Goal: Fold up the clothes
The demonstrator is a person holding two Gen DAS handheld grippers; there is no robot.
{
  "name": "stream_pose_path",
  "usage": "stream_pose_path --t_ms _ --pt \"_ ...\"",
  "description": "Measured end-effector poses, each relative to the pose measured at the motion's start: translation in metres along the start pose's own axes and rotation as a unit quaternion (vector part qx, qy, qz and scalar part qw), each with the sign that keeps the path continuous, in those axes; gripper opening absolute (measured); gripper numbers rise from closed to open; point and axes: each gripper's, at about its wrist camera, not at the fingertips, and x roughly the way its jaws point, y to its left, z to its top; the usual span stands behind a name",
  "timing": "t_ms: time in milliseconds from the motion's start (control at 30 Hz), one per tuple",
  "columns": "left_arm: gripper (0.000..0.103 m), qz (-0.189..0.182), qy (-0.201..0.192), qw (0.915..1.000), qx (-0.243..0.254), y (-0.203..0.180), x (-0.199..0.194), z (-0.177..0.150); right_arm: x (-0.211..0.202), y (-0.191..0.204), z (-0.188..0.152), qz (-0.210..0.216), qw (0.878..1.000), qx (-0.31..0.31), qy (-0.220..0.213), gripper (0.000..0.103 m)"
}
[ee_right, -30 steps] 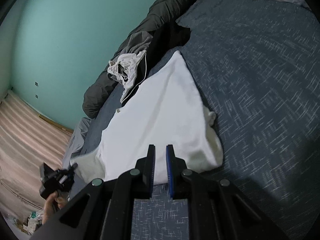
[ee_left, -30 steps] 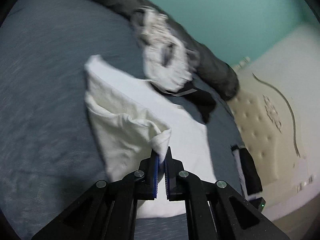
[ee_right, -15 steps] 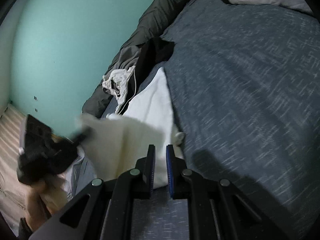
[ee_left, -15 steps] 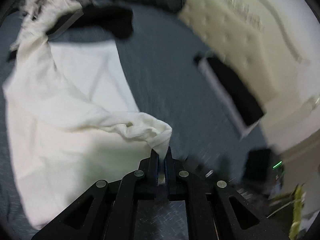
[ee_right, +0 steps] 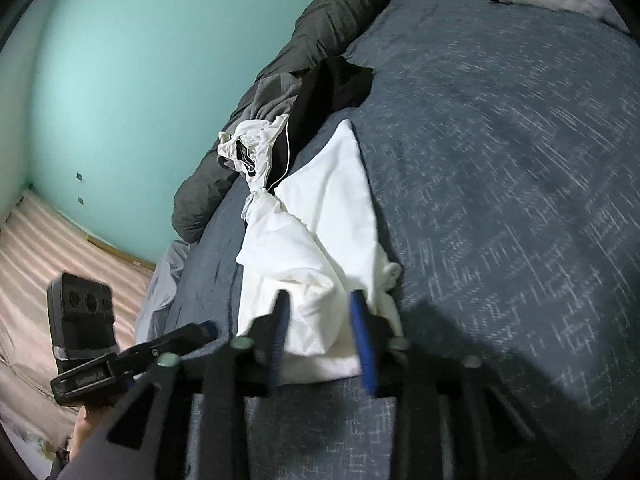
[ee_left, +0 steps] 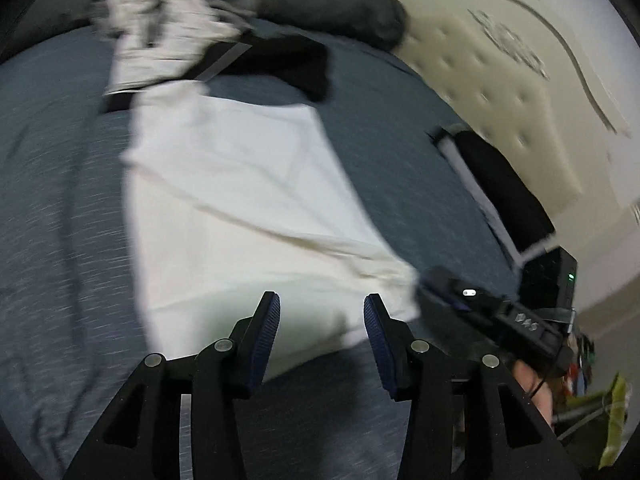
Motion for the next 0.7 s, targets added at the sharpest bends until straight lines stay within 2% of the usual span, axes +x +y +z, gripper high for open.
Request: stream_pose_path --t_ms 67,167,400,467,700 --pt "0.048 0.014 -0.013 0.9996 -0.02 0.025 -0.016 -0.003 0.003 0.005 0.0 0.0 1.0 -0.007 0.003 0.035" --pt "0.048 0.021 -0.013 0.9984 -0.05 0.049 -0.014 -0.012 0.013 0.013 -0.002 -0.015 0.999 -0.027 0.018 0.035" --pt "0.046 0.021 0.003 0.9987 -0.046 0.059 0.004 -0.023 0.037 0.017 -0.013 -0.06 0.995 -0.058 0.053 0.034" --pt "0.045 0.028 0.01 0.9989 -0.037 0.058 0.008 -0.024 0.039 0.016 -0.014 -0.071 0.994 -0.067 0.052 0.004" --pt "0.041 0.045 0.024 0.9987 -0.006 0.052 0.015 -0.031 0.019 -0.011 -0.009 -0.073 0.997 -0.004 0.02 0.002"
